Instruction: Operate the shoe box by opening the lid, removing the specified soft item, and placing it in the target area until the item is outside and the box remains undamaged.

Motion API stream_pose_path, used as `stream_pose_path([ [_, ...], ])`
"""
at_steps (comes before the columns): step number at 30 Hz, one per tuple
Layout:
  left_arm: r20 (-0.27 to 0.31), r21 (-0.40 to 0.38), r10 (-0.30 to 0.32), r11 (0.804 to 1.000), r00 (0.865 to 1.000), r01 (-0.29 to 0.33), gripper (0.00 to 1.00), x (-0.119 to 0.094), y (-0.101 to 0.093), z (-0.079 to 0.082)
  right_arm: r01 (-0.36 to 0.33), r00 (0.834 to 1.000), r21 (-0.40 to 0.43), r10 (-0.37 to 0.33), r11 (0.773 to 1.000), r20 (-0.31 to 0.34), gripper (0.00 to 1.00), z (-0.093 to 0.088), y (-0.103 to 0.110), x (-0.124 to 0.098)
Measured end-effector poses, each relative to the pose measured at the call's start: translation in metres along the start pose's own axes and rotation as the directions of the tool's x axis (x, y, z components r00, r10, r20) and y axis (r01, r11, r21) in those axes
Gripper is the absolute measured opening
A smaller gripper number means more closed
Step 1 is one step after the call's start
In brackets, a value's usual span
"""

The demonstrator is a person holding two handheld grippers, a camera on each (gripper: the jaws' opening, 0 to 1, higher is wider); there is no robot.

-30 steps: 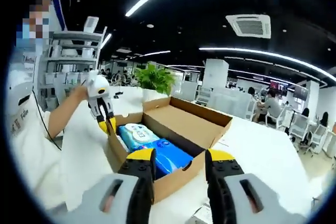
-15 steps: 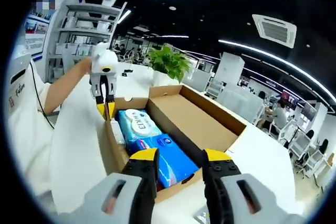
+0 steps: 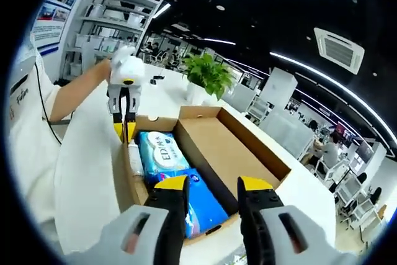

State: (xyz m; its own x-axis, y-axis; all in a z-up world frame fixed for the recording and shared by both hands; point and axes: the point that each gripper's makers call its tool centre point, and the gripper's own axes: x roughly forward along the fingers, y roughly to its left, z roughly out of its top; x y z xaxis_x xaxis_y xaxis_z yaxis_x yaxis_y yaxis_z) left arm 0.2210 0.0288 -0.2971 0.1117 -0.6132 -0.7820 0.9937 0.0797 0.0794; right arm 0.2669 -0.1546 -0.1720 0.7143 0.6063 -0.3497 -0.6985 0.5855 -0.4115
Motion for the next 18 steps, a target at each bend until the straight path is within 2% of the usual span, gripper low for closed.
stream_pose_path([
  [1, -0.009, 0.001, 0.006, 1.000, 1.000, -0.006, 0.06, 0.001, 0.000, 0.000, -0.061, 0.998, 0.001, 0.061, 0.998, -0.002, 0.31, 0.002, 0.008, 0.001],
  [5, -0.011, 0.001, 0.007, 1.000, 1.000, -0.007, 0.06, 0.000, 0.001, -0.001, -0.126, 0.992, -0.036, 0.125, 0.991, -0.035, 0.37, 0.004, 0.015, 0.003],
  [8, -0.008, 0.001, 0.008, 1.000, 1.000, -0.008, 0.06, 0.000, 0.001, -0.001, -0.150, 0.988, -0.027, 0.149, 0.988, -0.047, 0.40, 0.004, 0.014, 0.008],
  [11, -0.003, 0.004, 0.015, 1.000, 1.000, -0.015, 0.06, 0.000, 0.001, -0.001, -0.178, 0.979, -0.065, 0.171, 0.982, -0.112, 0.43, -0.009, 0.015, 0.013],
  [13, 0.002, 0.009, 0.020, 1.000, 1.000, -0.020, 0.06, 0.000, 0.001, -0.001, -0.181, 0.977, -0.076, 0.171, 0.981, -0.129, 0.43, -0.012, 0.014, 0.017],
  [18, 0.007, 0.015, 0.030, 0.999, 1.000, -0.030, 0.06, 0.000, 0.001, 0.000, -0.240, 0.956, -0.084, 0.220, 0.967, -0.195, 0.45, -0.016, 0.016, 0.021],
])
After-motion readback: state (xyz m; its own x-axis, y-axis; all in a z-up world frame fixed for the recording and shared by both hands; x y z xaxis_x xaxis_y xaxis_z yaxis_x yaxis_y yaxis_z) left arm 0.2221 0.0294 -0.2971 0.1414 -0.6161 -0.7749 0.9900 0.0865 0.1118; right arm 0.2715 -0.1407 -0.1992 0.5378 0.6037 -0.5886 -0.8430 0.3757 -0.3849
